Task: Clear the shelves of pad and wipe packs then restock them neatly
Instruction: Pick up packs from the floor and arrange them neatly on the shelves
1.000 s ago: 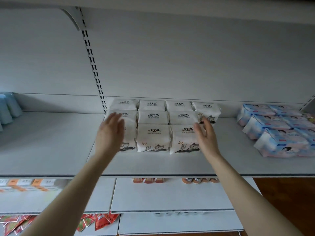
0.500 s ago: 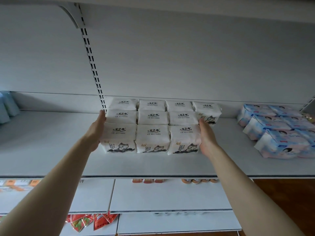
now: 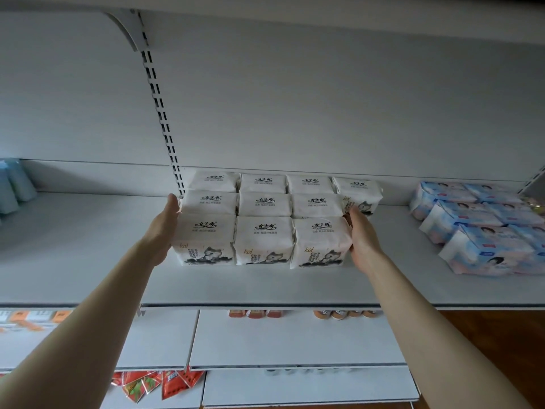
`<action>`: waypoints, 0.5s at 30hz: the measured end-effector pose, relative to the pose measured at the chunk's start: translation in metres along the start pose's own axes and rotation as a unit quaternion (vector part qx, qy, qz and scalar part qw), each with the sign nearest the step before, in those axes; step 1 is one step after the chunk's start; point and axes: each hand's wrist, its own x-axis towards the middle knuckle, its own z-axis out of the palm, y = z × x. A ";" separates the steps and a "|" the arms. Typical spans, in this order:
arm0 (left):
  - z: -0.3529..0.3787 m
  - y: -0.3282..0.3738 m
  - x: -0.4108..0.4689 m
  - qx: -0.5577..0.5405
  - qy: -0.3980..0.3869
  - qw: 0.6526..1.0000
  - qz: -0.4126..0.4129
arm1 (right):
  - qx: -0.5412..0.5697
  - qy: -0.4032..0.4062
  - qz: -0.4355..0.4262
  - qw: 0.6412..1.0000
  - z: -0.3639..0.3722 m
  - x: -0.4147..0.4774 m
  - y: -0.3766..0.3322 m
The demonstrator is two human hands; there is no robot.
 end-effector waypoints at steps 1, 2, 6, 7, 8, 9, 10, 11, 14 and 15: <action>-0.001 -0.001 0.001 -0.003 0.004 1.000 0.000 | 0.001 0.003 0.002 1.000 -0.003 0.003 0.002; -0.002 -0.001 0.001 -0.006 0.007 1.000 -0.004 | 0.004 0.007 -0.001 1.000 -0.007 0.009 0.006; -0.013 -0.004 0.013 -0.023 0.013 0.999 -0.021 | -0.013 0.040 -0.007 0.999 -0.014 0.010 -0.002; -0.015 -0.005 0.015 -0.025 0.013 0.999 -0.024 | -0.016 0.045 -0.007 0.999 -0.016 0.012 -0.003; -0.016 -0.005 0.016 -0.024 0.014 0.999 -0.025 | -0.014 0.049 -0.009 0.999 -0.019 0.015 -0.004; -0.018 -0.006 0.017 -0.024 0.016 0.999 -0.025 | -0.010 0.053 -0.010 0.998 -0.021 0.017 -0.004; -0.018 -0.007 0.018 -0.024 0.017 0.999 -0.024 | -0.006 0.059 -0.009 0.998 -0.023 0.017 -0.003; -0.018 -0.008 0.017 -0.023 0.019 0.999 -0.025 | -0.005 0.064 -0.007 0.998 -0.024 0.017 -0.002; -0.016 -0.009 0.011 -0.002 0.034 0.999 -0.018 | -0.018 0.081 -0.018 0.996 -0.027 0.014 0.001; -0.016 -0.009 0.009 0.008 0.042 0.999 -0.017 | -0.025 0.084 -0.023 0.996 -0.028 0.013 0.001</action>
